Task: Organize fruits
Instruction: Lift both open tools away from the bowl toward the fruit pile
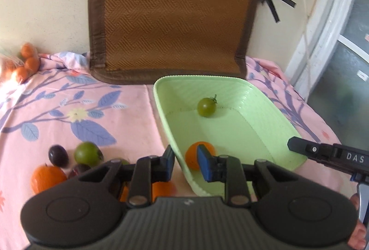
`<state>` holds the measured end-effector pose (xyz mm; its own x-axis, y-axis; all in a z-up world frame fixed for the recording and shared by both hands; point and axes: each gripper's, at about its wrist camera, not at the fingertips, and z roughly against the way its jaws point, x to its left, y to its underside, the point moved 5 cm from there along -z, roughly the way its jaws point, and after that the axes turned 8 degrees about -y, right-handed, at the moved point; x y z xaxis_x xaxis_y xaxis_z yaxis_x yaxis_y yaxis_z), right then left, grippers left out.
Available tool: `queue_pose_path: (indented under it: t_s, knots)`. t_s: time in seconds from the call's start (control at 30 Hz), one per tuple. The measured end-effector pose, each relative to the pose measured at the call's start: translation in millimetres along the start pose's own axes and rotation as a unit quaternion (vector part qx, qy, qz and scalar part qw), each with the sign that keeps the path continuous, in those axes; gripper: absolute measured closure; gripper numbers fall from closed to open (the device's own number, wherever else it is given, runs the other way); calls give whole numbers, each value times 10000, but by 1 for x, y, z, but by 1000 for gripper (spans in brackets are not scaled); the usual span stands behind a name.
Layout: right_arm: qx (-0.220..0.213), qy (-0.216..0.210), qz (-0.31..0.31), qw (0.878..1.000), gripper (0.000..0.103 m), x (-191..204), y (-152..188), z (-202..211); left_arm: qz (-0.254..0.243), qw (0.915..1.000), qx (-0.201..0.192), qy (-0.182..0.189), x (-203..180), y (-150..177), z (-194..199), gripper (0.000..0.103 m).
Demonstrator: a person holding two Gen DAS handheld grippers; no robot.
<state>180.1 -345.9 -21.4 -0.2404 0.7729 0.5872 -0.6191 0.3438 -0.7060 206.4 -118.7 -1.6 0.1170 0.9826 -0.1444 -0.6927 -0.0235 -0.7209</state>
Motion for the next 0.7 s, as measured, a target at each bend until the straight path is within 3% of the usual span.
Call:
queue_pose_path:
  t_s: [0.4, 0.53, 0.63, 0.7]
  knots:
    - [-199, 278, 69, 9994, 79, 3, 25, 51, 42, 9994, 57, 349, -10, 20, 35, 80]
    - [-752, 674, 421, 9940, 71, 9, 23, 69, 267, 9969, -642, 374, 24, 13, 82, 79]
    - [-1143, 495, 797, 9890, 71, 32, 24, 87, 455, 9919, -1188, 2, 66, 13, 120, 79]
    - [-1166, 300, 1178, 9857, 71, 53, 29, 89, 441, 9901, -1304, -287, 88, 19, 134, 79]
